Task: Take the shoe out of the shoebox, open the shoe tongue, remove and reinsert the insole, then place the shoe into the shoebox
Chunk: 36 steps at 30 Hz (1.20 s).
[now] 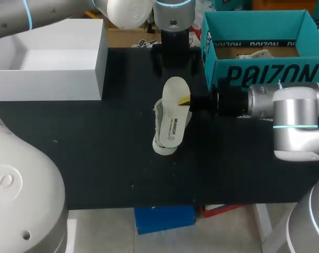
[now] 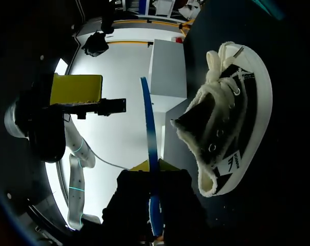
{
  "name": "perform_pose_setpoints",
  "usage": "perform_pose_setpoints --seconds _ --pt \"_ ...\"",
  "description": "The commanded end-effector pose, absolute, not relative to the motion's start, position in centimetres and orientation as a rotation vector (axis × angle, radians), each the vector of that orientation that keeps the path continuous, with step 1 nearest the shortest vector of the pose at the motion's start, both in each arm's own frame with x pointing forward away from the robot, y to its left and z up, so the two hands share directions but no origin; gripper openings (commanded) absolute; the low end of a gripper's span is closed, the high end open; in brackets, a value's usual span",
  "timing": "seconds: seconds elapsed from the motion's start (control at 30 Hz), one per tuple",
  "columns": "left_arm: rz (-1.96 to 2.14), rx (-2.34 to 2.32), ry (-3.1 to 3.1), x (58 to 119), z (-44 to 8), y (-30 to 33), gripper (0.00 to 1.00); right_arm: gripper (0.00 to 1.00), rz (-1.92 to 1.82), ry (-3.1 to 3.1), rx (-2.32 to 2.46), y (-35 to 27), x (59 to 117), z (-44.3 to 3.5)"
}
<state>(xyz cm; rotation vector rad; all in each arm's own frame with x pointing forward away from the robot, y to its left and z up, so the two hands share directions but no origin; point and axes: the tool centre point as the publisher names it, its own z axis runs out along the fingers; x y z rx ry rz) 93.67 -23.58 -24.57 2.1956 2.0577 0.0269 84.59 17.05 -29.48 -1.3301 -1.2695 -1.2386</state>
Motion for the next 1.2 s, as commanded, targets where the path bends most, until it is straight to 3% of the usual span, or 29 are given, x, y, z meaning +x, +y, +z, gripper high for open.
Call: perform_pose_setpoints --seconds 0.03,0.5,1.2 --pt "0.009 2.212 2.068 95.5 -24.8 -24.4 1.00 0.00 -1.238 -1.270 -1.332 17.1 84.6 -29.5" --pt "0.025 2.206 2.070 97.9 -24.7 -24.9 1.00 0.00 -1.238 -1.270 -1.332 17.1 84.6 -29.5" --pt "0.016 2.192 2.051 89.2 -23.6 -23.1 1.00 0.00 -1.238 -1.270 -1.332 17.1 84.6 -29.5"
